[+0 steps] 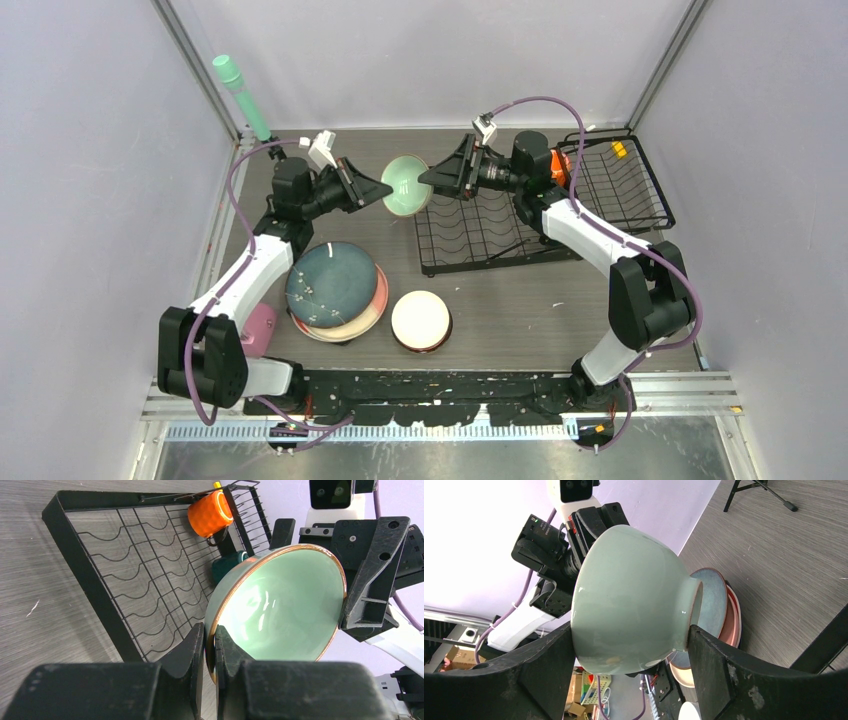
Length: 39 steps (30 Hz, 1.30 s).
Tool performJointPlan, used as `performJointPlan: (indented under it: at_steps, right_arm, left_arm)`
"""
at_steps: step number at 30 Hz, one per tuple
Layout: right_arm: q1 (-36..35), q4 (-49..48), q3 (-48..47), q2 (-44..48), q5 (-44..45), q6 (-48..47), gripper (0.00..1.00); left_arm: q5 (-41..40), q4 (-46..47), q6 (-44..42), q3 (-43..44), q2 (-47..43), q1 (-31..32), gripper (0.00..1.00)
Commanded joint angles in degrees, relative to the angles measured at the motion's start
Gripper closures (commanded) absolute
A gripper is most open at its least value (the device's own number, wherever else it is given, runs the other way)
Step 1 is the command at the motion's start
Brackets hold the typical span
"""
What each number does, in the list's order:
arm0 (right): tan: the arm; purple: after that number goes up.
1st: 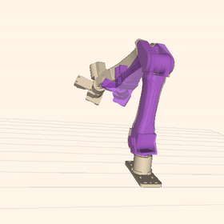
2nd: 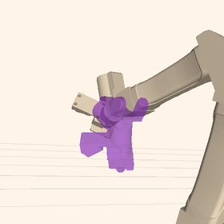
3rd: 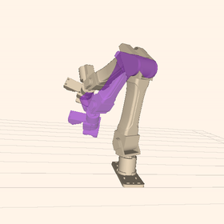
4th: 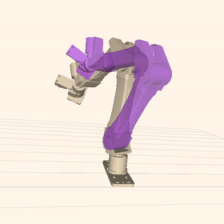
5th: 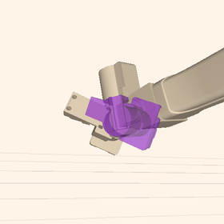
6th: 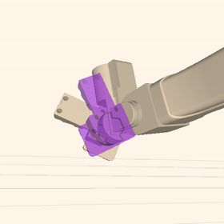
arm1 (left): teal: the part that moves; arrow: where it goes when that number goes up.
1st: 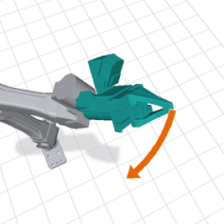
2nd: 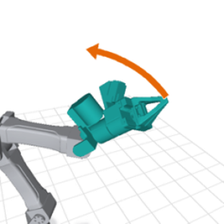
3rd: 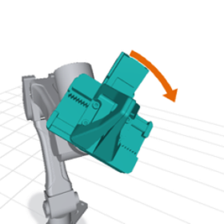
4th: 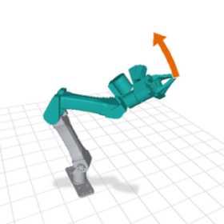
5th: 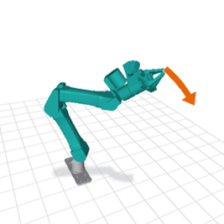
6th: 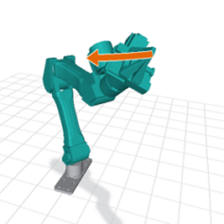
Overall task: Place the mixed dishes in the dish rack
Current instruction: Pick up the bowl from the corner of the board, then turn the bowl upside down on the dish rack.
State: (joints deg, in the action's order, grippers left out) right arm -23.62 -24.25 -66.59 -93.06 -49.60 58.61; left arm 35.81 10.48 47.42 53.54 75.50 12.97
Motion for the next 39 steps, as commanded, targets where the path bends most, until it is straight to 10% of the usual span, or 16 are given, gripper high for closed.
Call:
performJointPlan:
  at_steps: [1,39]
  right_arm:
    - [-0.5,-1.2,-1.5,0.9,0.3,-1.0,0.37]
    - [3.5,22.7,-2.9,2.9,18.6,-13.9,0.54]
  left_arm:
    - [2.0,6.2,0.4,0.5,-0.6,-0.1,1.00]
    - [2.7,2.8,-1.8,0.8,7.9,0.0,0.50]
